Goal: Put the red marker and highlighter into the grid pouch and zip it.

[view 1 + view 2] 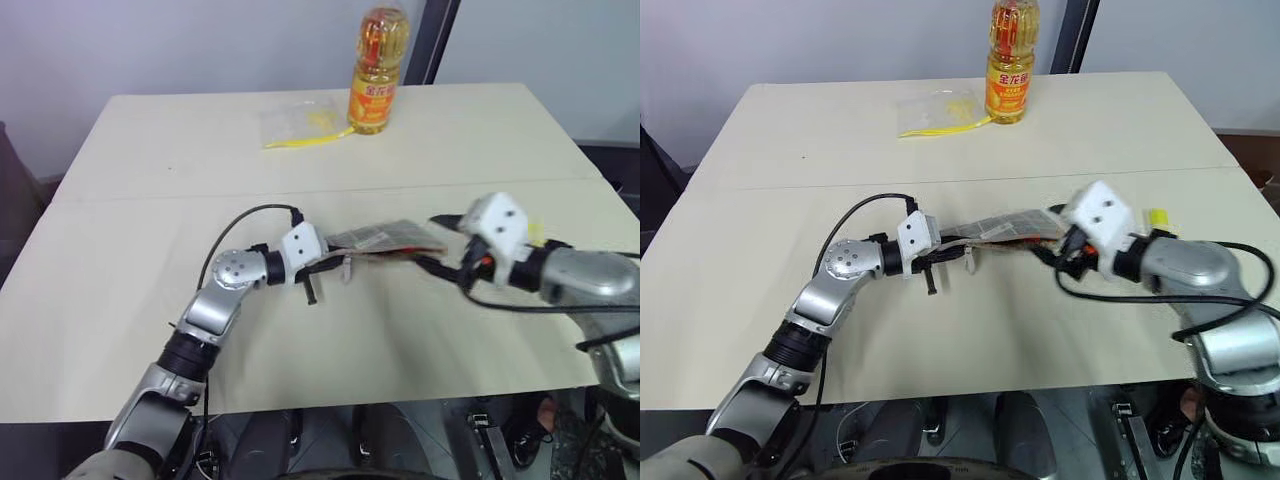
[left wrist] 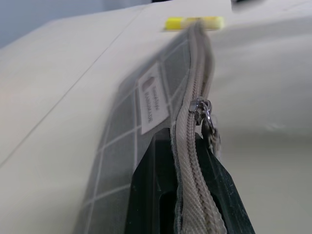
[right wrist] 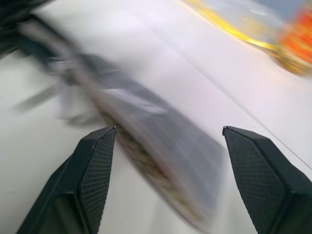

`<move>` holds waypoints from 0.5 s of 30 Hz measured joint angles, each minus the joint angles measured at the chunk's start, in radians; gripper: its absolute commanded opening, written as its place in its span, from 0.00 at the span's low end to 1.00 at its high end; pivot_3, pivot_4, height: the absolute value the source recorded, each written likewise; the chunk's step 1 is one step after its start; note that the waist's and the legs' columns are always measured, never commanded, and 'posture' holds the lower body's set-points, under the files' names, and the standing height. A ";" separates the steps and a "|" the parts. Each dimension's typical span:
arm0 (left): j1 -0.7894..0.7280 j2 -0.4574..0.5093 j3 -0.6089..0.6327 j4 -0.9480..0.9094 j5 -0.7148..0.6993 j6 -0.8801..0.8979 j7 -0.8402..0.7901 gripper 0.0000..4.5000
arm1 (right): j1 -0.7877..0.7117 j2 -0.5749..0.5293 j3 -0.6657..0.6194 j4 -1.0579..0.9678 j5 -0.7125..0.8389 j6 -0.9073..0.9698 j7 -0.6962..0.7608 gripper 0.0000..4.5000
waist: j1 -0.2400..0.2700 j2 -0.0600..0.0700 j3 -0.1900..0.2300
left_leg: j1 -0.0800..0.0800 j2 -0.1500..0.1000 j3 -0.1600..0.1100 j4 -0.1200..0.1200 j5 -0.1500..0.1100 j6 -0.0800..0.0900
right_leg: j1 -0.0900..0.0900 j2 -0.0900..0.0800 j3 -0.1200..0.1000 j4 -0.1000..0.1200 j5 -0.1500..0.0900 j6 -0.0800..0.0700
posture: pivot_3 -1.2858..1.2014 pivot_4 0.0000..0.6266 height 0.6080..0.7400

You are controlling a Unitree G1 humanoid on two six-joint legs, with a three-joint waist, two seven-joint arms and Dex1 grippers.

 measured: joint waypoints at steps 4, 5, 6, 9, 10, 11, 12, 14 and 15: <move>0.001 -0.023 -0.001 0.024 0.016 -0.001 0.050 0.00 | 0.011 0.089 -0.080 0.254 -0.090 -0.039 -0.215 0.83 | -0.001 0.000 0.000 | 0.001 0.000 0.000 0.000 0.000 0.000 | 0.000 0.000 0.000 0.000 0.000 -0.001 | 0.52 0.24 1.00; 0.000 -0.025 0.000 0.025 0.019 -0.001 0.062 0.00 | 0.011 0.102 -0.087 0.319 -0.122 -0.044 -0.273 0.83 | 0.000 0.001 0.000 | 0.000 0.000 0.000 0.000 0.000 0.000 | 0.000 0.000 0.000 0.001 0.000 -0.001 | 0.52 0.24 1.00; 0.000 -0.029 0.000 0.029 0.024 -0.001 0.075 0.00 | 0.010 0.113 -0.089 0.385 -0.154 -0.053 -0.333 0.83 | -0.001 0.001 -0.001 | 0.000 0.000 0.000 -0.001 0.000 0.000 | -0.001 0.000 0.000 0.001 0.000 0.000 | 0.52 0.24 1.00; -0.001 -0.039 0.000 0.042 0.034 0.000 0.102 0.00 | -0.011 0.162 -0.124 0.508 -0.181 -0.089 -0.440 0.83 | -0.003 0.002 -0.001 | 0.000 0.000 0.001 -0.001 0.000 0.000 | -0.002 0.001 0.000 0.002 0.001 0.000 | 0.52 0.24 1.00; -0.001 -0.049 0.000 0.044 0.034 0.001 0.110 0.00 | -0.020 0.175 -0.139 0.546 -0.183 -0.100 -0.472 0.83 | -0.003 0.003 -0.001 | 0.000 0.000 0.001 -0.001 0.000 0.000 | -0.002 0.001 0.000 0.003 0.001 0.000 | 0.52 0.24 1.00; -0.001 -0.053 0.000 0.044 0.034 0.001 0.115 0.00 | -0.024 0.183 -0.147 0.562 -0.182 -0.108 -0.486 0.83 | -0.003 0.003 -0.001 | 0.000 0.000 0.001 -0.001 0.001 0.000 | -0.002 0.001 0.000 0.003 0.001 0.000 | 0.52 0.24 1.00; -0.002 -0.055 0.000 0.044 0.034 0.002 0.121 0.00 | -0.036 0.196 -0.165 0.583 -0.171 -0.110 -0.502 0.83 | -0.003 0.003 -0.001 | 0.000 0.000 0.001 -0.001 0.001 0.000 | -0.002 0.001 0.000 0.003 0.001 0.000 | 0.52 0.24 1.00; -0.001 -0.059 0.000 0.044 0.034 0.003 0.127 0.00 | -0.057 0.218 -0.196 0.607 -0.147 -0.108 -0.516 0.83 | -0.003 0.003 -0.001 | 0.001 0.000 0.001 -0.001 0.001 0.000 | -0.001 0.002 0.000 0.003 0.001 0.000 | 0.52 0.24 1.00; -0.001 -0.061 0.000 0.044 0.034 0.003 0.129 0.00 | -0.061 0.223 -0.204 0.614 -0.131 -0.106 -0.517 0.83 | -0.003 0.003 -0.001 | 0.001 0.000 0.001 -0.001 0.001 0.000 | -0.001 0.002 0.000 0.003 0.001 0.000 | 0.52 0.24 1.00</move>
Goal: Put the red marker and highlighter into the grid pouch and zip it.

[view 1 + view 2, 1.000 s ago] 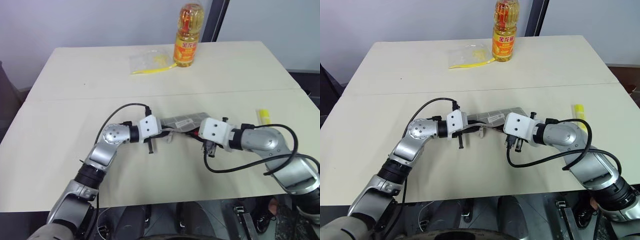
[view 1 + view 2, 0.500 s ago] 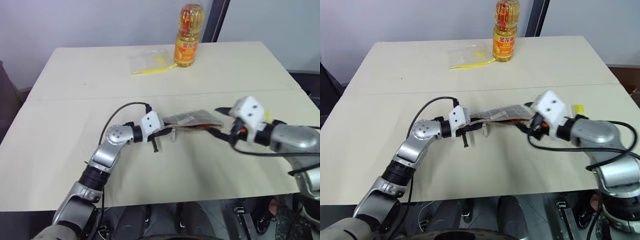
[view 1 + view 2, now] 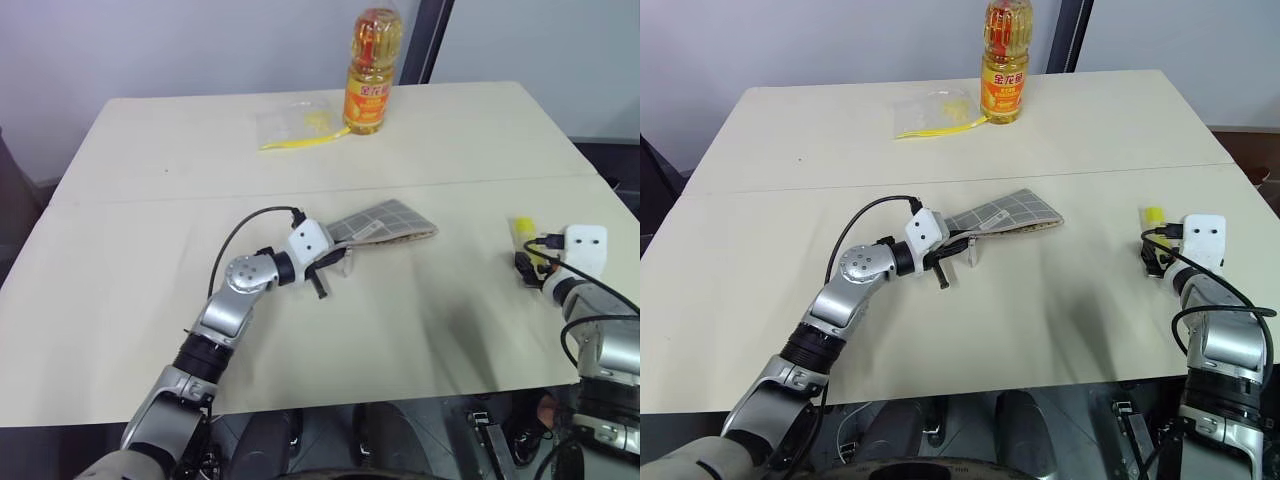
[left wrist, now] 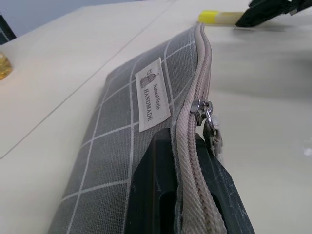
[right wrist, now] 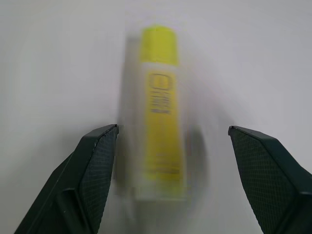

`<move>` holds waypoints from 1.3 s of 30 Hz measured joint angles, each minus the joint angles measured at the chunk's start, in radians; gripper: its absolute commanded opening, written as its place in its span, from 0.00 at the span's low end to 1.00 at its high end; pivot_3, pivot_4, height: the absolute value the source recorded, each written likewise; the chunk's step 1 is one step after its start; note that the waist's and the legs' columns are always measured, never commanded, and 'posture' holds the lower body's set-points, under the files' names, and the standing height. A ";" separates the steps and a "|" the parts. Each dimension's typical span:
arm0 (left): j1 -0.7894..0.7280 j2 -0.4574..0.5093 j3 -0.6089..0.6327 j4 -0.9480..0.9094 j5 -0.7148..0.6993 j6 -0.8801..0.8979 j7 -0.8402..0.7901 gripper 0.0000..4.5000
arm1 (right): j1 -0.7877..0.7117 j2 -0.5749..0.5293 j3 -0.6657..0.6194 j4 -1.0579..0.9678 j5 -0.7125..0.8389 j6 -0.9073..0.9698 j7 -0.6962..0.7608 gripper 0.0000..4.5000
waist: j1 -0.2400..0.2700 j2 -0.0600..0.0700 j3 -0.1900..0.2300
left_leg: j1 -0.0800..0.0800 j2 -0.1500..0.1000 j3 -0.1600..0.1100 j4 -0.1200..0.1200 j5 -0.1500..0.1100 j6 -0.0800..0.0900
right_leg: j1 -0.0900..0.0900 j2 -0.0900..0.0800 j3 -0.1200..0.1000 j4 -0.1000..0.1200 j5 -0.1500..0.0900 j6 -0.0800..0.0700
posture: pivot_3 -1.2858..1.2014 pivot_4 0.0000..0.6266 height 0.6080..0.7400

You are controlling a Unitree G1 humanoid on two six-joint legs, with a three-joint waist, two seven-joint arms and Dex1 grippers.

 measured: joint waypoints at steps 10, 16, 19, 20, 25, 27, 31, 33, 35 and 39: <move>0.002 -0.008 0.003 -0.003 -0.003 0.018 0.015 0.00 | -0.002 0.009 -0.033 -0.016 0.098 0.037 0.011 0.19 | 0.000 0.000 0.000 | 0.000 0.000 0.000 0.000 0.000 0.000 | 0.000 0.000 0.000 0.000 0.000 0.000 | 0.52 0.24 1.00; 0.000 -0.010 0.047 0.012 -0.007 0.017 0.049 0.00 | 0.173 -0.117 0.205 -0.284 0.030 -0.073 0.190 0.19 | -0.003 0.001 0.000 | 0.000 0.000 0.000 0.000 0.000 0.000 | 0.000 0.001 0.000 0.000 0.000 0.000 | 0.52 0.24 1.00; -0.019 -0.012 0.063 0.038 -0.007 0.010 0.069 0.00 | 0.193 -0.143 0.265 -0.411 0.057 -0.095 0.285 0.19 | 0.000 0.001 0.000 | 0.000 0.001 -0.001 0.001 0.000 0.000 | 0.000 0.002 0.000 0.000 0.000 0.000 | 0.52 0.24 1.00; -0.025 -0.012 0.068 0.044 -0.007 0.005 0.076 0.00 | 0.195 -0.158 0.276 -0.455 0.073 -0.095 0.315 0.19 | 0.001 0.001 0.000 | 0.000 0.001 -0.001 0.002 0.000 0.000 | 0.001 0.002 0.000 0.000 0.000 0.000 | 0.52 0.24 1.00; -0.028 -0.009 0.075 0.050 -0.007 -0.011 0.081 0.00 | 0.196 -0.196 0.295 -0.597 0.145 -0.064 0.405 0.19 | 0.003 -0.001 0.001 | 0.000 0.000 -0.001 0.002 0.000 0.000 | 0.002 0.001 0.000 -0.002 0.000 0.000 | 0.52 0.24 1.00; -0.027 -0.009 0.075 0.050 -0.007 -0.011 0.077 0.00 | 0.195 -0.203 0.312 -0.626 0.163 -0.043 0.422 0.19 | 0.003 -0.001 0.001 | 0.000 0.000 -0.001 0.002 0.000 0.000 | 0.002 0.000 0.000 -0.002 0.000 0.000 | 0.52 0.24 1.00; -0.020 -0.008 0.075 0.041 -0.008 -0.011 0.059 0.00 | 0.167 -0.223 0.333 -0.621 0.160 -0.022 0.427 0.19 | 0.002 -0.001 0.001 | 0.000 0.001 -0.001 0.002 0.000 0.000 | 0.002 0.000 0.000 -0.002 0.000 0.000 | 0.52 0.24 1.00; -0.015 -0.010 0.073 0.032 -0.011 -0.010 0.050 0.00 | 0.148 -0.226 0.337 -0.609 0.153 -0.023 0.426 0.19 | 0.002 -0.001 0.001 | 0.000 0.001 -0.001 0.002 0.000 0.000 | 0.001 0.000 0.000 -0.002 0.000 -0.001 | 0.52 0.24 1.00; -0.012 -0.009 0.073 0.020 -0.018 -0.009 0.040 0.00 | 0.144 -0.228 0.340 -0.589 0.147 -0.023 0.426 0.19 | 0.004 -0.001 0.001 | 0.000 0.001 -0.001 0.001 0.000 0.000 | 0.001 0.000 0.000 -0.003 0.000 0.000 | 0.52 0.24 1.00; -0.004 -0.009 0.072 0.002 -0.023 -0.005 0.019 0.00 | 0.138 -0.229 0.354 -0.557 0.132 -0.024 0.427 0.19 | 0.002 -0.001 0.001 | -0.001 0.000 -0.001 0.001 0.000 0.000 | 0.001 0.000 0.000 -0.003 0.000 0.000 | 0.52 0.24 1.00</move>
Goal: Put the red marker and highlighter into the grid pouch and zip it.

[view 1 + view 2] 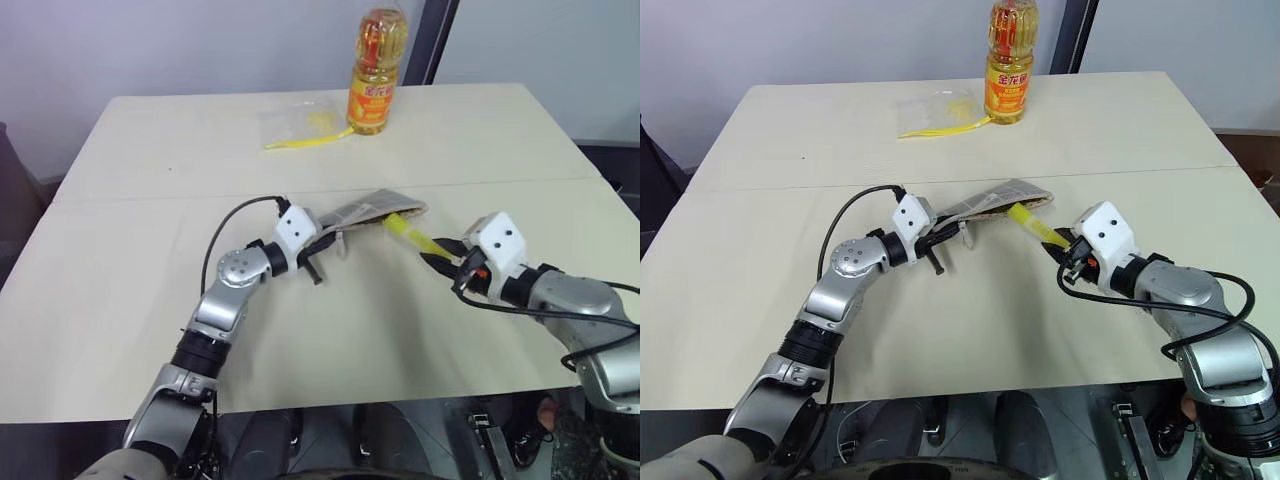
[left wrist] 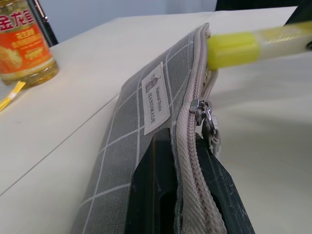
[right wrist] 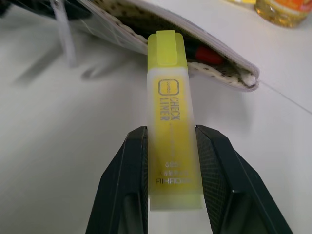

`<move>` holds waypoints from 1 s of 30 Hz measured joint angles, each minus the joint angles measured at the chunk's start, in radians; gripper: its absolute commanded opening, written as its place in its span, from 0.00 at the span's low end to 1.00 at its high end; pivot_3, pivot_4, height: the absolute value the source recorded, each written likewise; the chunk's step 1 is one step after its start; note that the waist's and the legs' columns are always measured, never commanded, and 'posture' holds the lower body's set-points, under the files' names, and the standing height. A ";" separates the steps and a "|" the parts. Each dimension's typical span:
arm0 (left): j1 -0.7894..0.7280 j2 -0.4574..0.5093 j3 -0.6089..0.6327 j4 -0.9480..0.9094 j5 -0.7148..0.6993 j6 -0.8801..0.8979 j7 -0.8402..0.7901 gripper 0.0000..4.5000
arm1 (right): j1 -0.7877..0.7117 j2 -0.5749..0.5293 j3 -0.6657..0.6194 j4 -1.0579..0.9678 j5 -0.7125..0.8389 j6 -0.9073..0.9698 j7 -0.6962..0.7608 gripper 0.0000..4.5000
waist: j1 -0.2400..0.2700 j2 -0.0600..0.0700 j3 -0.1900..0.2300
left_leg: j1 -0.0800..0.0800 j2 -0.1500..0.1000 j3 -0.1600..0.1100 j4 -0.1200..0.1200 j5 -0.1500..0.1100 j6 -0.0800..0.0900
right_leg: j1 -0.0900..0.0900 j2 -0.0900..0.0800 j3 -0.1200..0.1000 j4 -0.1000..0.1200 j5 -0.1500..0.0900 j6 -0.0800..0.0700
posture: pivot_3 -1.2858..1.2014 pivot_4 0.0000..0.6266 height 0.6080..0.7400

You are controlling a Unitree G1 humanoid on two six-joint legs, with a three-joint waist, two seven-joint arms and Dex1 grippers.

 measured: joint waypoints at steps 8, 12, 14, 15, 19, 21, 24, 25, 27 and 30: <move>0.013 0.029 -0.021 -0.028 0.005 -0.012 -0.048 0.00 | -0.007 -0.042 0.030 -0.001 -0.036 -0.010 0.023 0.19 | 0.000 0.000 0.000 | 0.000 0.000 0.000 0.000 0.000 0.000 | 0.000 0.000 0.000 0.000 0.000 0.000 | 0.52 0.24 1.00; 0.017 0.079 -0.069 -0.039 0.033 -0.058 -0.109 0.00 | -0.025 -0.153 0.110 -0.031 -0.100 -0.037 0.083 0.19 | 0.000 0.000 0.000 | 0.000 0.000 0.000 -0.001 0.000 0.000 | -0.001 0.000 0.000 0.000 -0.002 -0.003 | 0.52 0.24 1.00; 0.017 0.087 -0.086 -0.046 0.034 -0.075 -0.133 0.00 | -0.050 -0.171 0.153 -0.044 -0.125 -0.046 0.108 0.19 | -0.001 0.000 0.000 | 0.000 0.000 0.000 -0.001 0.000 0.000 | -0.001 0.000 0.000 0.000 -0.002 -0.003 | 0.52 0.24 1.00; 0.017 0.088 -0.093 -0.049 0.034 -0.080 -0.141 0.00 | -0.063 -0.179 0.175 -0.051 -0.136 -0.050 0.119 0.19 | -0.001 0.000 0.000 | 0.000 0.000 0.000 -0.001 0.000 0.000 | -0.001 -0.001 0.000 0.000 -0.002 -0.003 | 0.52 0.24 1.00; 0.028 0.112 -0.125 -0.092 0.031 -0.087 -0.203 0.00 | -0.130 -0.208 0.288 -0.063 -0.214 -0.089 0.168 0.19 | -0.002 0.000 0.000 | -0.001 0.000 0.000 -0.001 0.000 0.000 | -0.001 -0.001 0.000 -0.001 -0.002 -0.003 | 0.52 0.24 1.00; 0.035 0.119 -0.133 -0.111 0.028 -0.087 -0.224 0.00 | -0.145 -0.203 0.317 -0.063 -0.233 -0.096 0.179 0.19 | 0.000 0.000 0.000 | -0.001 0.000 0.000 -0.001 0.000 0.000 | -0.001 -0.001 0.000 -0.001 -0.002 -0.003 | 0.52 0.24 1.00; 0.038 0.121 -0.132 -0.117 0.024 -0.085 -0.227 0.00 | -0.164 -0.193 0.325 -0.061 -0.236 -0.092 0.191 0.43 | 0.000 0.000 0.000 | -0.001 0.000 0.000 -0.001 0.000 0.000 | -0.001 -0.001 0.000 -0.001 -0.002 -0.003 | 0.52 0.24 1.00; 0.038 0.121 -0.132 -0.118 0.022 -0.083 -0.226 0.00 | -0.171 -0.181 0.319 -0.061 -0.228 -0.084 0.193 0.51 | -0.001 0.000 0.000 | -0.001 0.000 0.000 -0.001 0.000 0.000 | -0.001 -0.001 0.000 -0.001 -0.002 -0.003 | 0.52 0.24 1.00; 0.038 0.111 -0.131 -0.124 0.019 -0.063 -0.217 0.00 | -0.183 -0.160 0.300 -0.062 -0.198 -0.055 0.194 0.75 | 0.000 0.000 0.000 | -0.001 0.000 0.000 -0.001 0.000 0.000 | -0.001 -0.001 0.000 0.000 -0.002 -0.003 | 0.52 0.24 1.00; 0.039 0.090 -0.114 -0.128 -0.004 -0.028 -0.194 0.00 | -0.189 -0.127 0.223 -0.071 -0.132 0.005 0.192 0.99 | 0.000 0.000 0.000 | -0.001 0.000 0.000 0.000 0.000 0.000 | -0.001 -0.001 0.000 -0.001 -0.001 -0.001 | 0.52 0.24 1.00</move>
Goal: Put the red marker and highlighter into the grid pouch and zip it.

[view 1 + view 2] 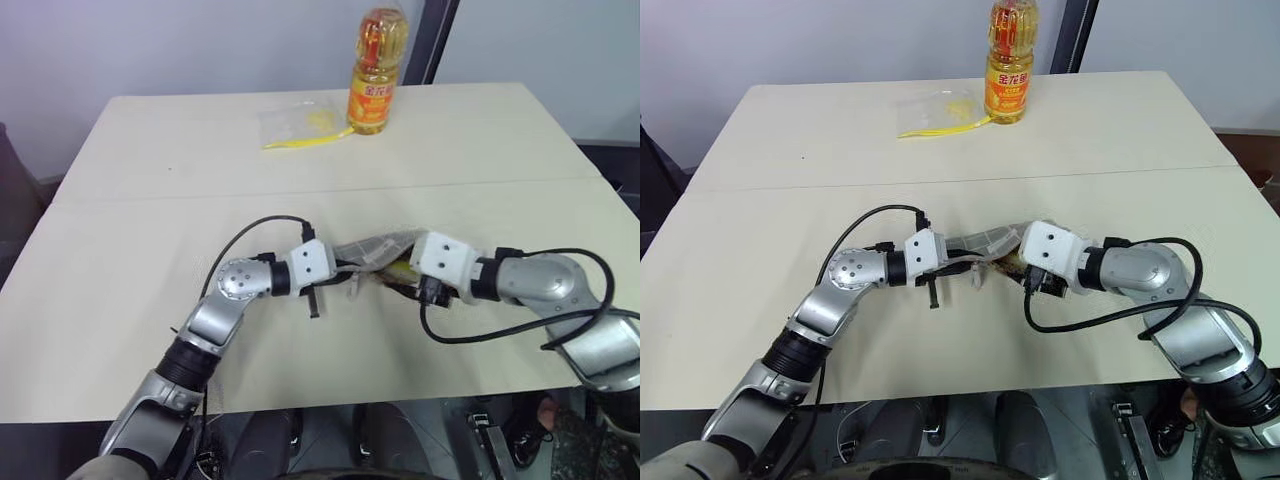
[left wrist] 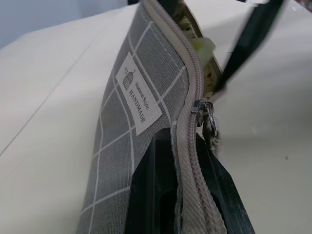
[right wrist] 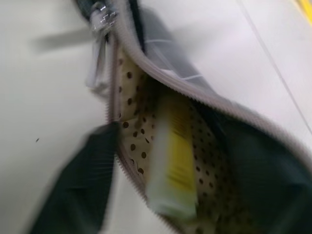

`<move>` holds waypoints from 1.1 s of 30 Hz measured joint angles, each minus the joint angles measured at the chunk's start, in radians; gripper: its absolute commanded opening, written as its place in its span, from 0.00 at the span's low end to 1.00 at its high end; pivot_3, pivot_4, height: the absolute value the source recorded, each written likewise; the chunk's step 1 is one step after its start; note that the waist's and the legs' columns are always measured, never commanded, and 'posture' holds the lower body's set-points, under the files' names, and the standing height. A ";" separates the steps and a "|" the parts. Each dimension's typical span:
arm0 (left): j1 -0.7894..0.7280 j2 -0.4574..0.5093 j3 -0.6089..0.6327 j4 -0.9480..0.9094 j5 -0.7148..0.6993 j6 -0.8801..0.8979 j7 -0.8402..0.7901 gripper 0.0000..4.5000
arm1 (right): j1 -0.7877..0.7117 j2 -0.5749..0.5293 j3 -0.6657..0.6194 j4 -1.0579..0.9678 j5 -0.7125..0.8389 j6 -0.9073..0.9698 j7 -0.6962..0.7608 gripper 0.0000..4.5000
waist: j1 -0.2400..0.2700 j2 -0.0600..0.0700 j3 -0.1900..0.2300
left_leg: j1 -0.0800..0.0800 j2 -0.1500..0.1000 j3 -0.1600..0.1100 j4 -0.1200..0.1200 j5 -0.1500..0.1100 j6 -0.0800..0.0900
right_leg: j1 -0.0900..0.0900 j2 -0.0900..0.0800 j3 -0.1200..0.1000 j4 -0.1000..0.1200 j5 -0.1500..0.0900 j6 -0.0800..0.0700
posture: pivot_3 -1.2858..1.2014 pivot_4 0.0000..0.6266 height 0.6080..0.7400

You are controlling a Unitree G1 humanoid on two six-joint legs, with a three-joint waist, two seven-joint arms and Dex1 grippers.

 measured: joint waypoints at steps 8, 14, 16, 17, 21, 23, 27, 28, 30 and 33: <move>-0.055 -0.146 0.097 0.042 -0.061 0.164 0.178 0.00 | -0.017 0.085 -0.333 -0.092 0.321 0.219 -0.028 0.99 | 0.018 -0.001 0.000 | 0.000 0.000 0.000 0.001 0.000 0.000 | 0.001 0.000 -0.001 0.000 0.001 0.001 | 0.52 0.24 1.00; -0.103 -0.214 0.109 0.100 -0.060 0.216 0.262 0.00 | 0.046 0.220 -0.246 -0.115 0.355 0.270 -0.162 0.99 | 0.023 -0.001 0.000 | 0.000 0.000 0.000 0.001 0.000 0.000 | 0.000 0.001 -0.001 0.001 0.001 0.001 | 0.52 0.24 1.00; -0.107 -0.229 0.107 0.106 -0.058 0.218 0.274 0.00 | 0.044 0.313 -0.177 -0.090 0.309 0.263 -0.260 0.99 | 0.023 -0.001 0.000 | 0.000 0.000 0.000 0.001 0.000 0.000 | 0.000 0.001 0.000 0.001 0.001 0.001 | 0.52 0.24 1.00; -0.107 -0.233 0.105 0.106 -0.058 0.218 0.277 0.00 | 0.043 0.346 -0.147 -0.070 0.289 0.260 -0.297 0.99 | 0.023 -0.001 0.000 | 0.000 0.000 0.000 0.000 0.000 0.000 | 0.000 0.001 0.000 0.001 0.001 0.001 | 0.52 0.24 1.00; -0.107 -0.238 0.097 0.106 -0.055 0.221 0.278 0.00 | 0.027 0.441 -0.067 0.002 0.227 0.238 -0.400 0.99 | 0.023 -0.001 0.000 | 0.000 -0.001 0.000 0.000 0.000 0.000 | -0.001 0.001 0.000 0.001 0.001 0.001 | 0.52 0.24 1.00; -0.106 -0.239 0.095 0.104 -0.052 0.224 0.278 0.00 | 0.019 0.466 -0.047 0.027 0.205 0.228 -0.426 0.94 | 0.024 -0.001 0.000 | 0.000 -0.001 0.000 0.000 0.000 0.000 | -0.001 0.001 0.000 0.001 0.001 0.001 | 0.52 0.24 1.00; -0.106 -0.238 0.095 0.103 -0.051 0.225 0.278 0.00 | 0.019 0.471 -0.040 0.066 0.182 0.214 -0.447 0.59 | 0.023 -0.001 0.000 | 0.000 -0.001 0.000 0.000 0.000 0.000 | -0.001 0.001 0.000 0.001 0.001 0.001 | 0.52 0.24 1.00; -0.106 -0.237 0.095 0.102 -0.051 0.225 0.278 0.00 | 0.019 0.470 -0.040 0.074 0.177 0.212 -0.448 0.46 | 0.023 -0.001 0.000 | 0.000 -0.001 0.000 0.000 0.000 0.000 | -0.001 0.001 0.000 0.001 0.001 0.001 | 0.52 0.24 1.00; -0.106 -0.233 0.096 0.101 -0.051 0.225 0.278 0.00 | 0.020 0.468 -0.040 0.082 0.173 0.210 -0.445 0.22 | 0.023 -0.001 0.000 | 0.000 -0.001 0.000 0.000 0.000 0.000 | -0.001 0.002 0.000 0.002 0.001 0.001 | 0.52 0.24 1.00; -0.106 -0.226 0.096 0.100 -0.051 0.225 0.278 0.00 | 0.020 0.443 -0.042 0.082 0.168 0.202 -0.433 0.01 | 0.022 -0.001 0.000 | 0.000 -0.001 0.000 0.000 0.000 0.000 | -0.001 0.002 0.000 0.002 0.001 0.001 | 0.52 0.24 1.00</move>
